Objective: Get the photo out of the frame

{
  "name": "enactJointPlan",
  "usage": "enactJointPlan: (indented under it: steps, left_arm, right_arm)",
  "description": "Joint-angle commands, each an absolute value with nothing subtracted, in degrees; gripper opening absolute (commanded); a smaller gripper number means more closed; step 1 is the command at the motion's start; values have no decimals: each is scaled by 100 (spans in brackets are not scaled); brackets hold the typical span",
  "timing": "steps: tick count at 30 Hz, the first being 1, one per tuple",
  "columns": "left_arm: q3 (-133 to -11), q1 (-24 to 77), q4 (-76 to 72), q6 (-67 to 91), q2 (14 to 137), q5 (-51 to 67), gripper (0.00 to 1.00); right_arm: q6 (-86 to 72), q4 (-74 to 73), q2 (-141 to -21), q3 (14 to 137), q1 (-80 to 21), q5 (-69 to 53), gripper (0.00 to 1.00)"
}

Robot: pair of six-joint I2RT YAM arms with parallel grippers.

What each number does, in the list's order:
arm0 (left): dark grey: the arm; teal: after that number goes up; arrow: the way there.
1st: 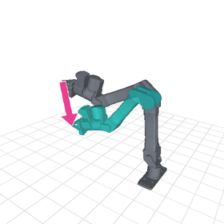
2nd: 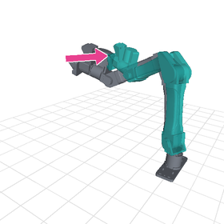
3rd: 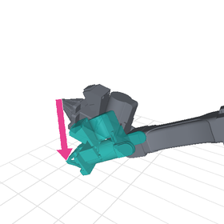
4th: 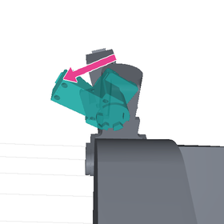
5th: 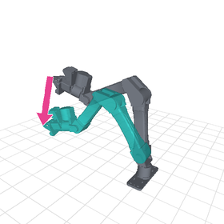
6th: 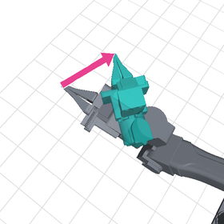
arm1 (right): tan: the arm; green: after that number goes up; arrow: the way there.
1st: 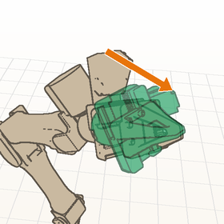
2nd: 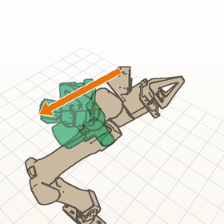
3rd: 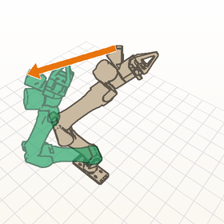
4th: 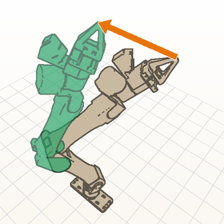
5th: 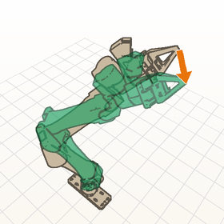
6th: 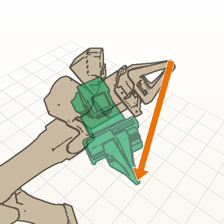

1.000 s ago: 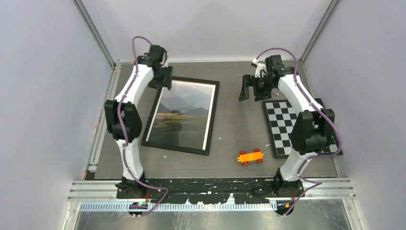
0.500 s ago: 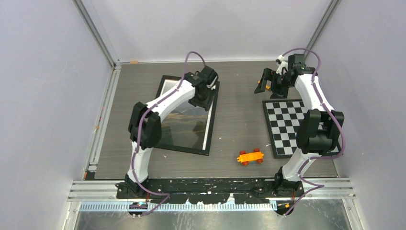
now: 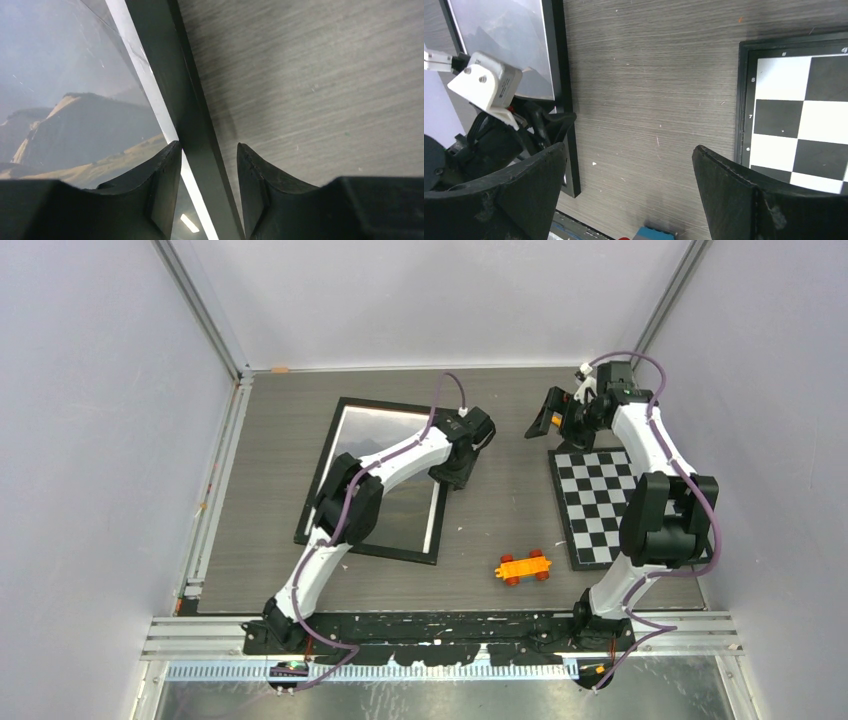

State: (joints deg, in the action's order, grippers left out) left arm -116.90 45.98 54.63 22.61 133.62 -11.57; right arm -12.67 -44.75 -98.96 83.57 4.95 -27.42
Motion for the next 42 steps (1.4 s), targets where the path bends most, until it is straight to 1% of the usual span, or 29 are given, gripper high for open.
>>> enactJointPlan:
  steps: [1, 6, 8, 9, 13, 14, 20, 26, 28, 32, 36, 38, 42]
  left_arm:
    - [-12115, 4537, 5487, 2522, 13571, -1580, 45]
    - [-12069, 4535, 5484, 2640, 13681, -1590, 45]
    - [-12152, 4529, 5499, 2647, 13761, -1517, 39]
    - [-12215, 4522, 5520, 2652, 13792, -1475, 36]
    - [-12559, 4459, 5587, 2593, 13762, -1201, 6]
    - [-12665, 4450, 5635, 2585, 13736, -1203, 0]
    - [-13151, 4310, 5651, 2769, 13392, -815, 0]
    - [-13418, 4083, 5474, 3263, 13111, -456, 0]
    - [-13429, 3993, 5364, 3437, 13034, -330, 0]
    - [-13554, 3882, 5137, 3525, 13034, -53, 0]
    - [-13793, 3827, 5066, 3637, 13114, -26, 0]
    - [-13801, 3790, 5010, 3668, 13092, -26, 0]
    - [-13815, 3685, 4899, 3759, 13052, -26, 0]
  right_arm:
    - [-1751, -4023, -9507, 8012, 475, -2990, 100]
    - [-2078, -3700, -9467, 7584, 475, -3196, 100]
    - [-2198, -3555, -9453, 7415, 475, -3263, 100]
    - [-2256, -3484, -9444, 7338, 475, -3283, 100]
    - [-2382, -3303, -9448, 7133, 475, -3305, 100]
    - [-2407, -3278, -9453, 7110, 475, -3300, 100]
    - [-2739, -3067, -9487, 6992, 406, -3256, 100]
    - [-3188, -2384, -9287, 6706, 7, -3109, 100]
    - [-3297, -2103, -9223, 6600, -377, -3030, 100]
    - [-3594, -1466, -9227, 6319, -826, -2987, 100]
    - [-4113, -711, -9424, 6139, -1175, -3018, 100]
    - [-4261, -438, -9529, 6146, -1324, -3047, 100]
    - [-4348, -368, -9815, 6411, -1563, -3114, 100]
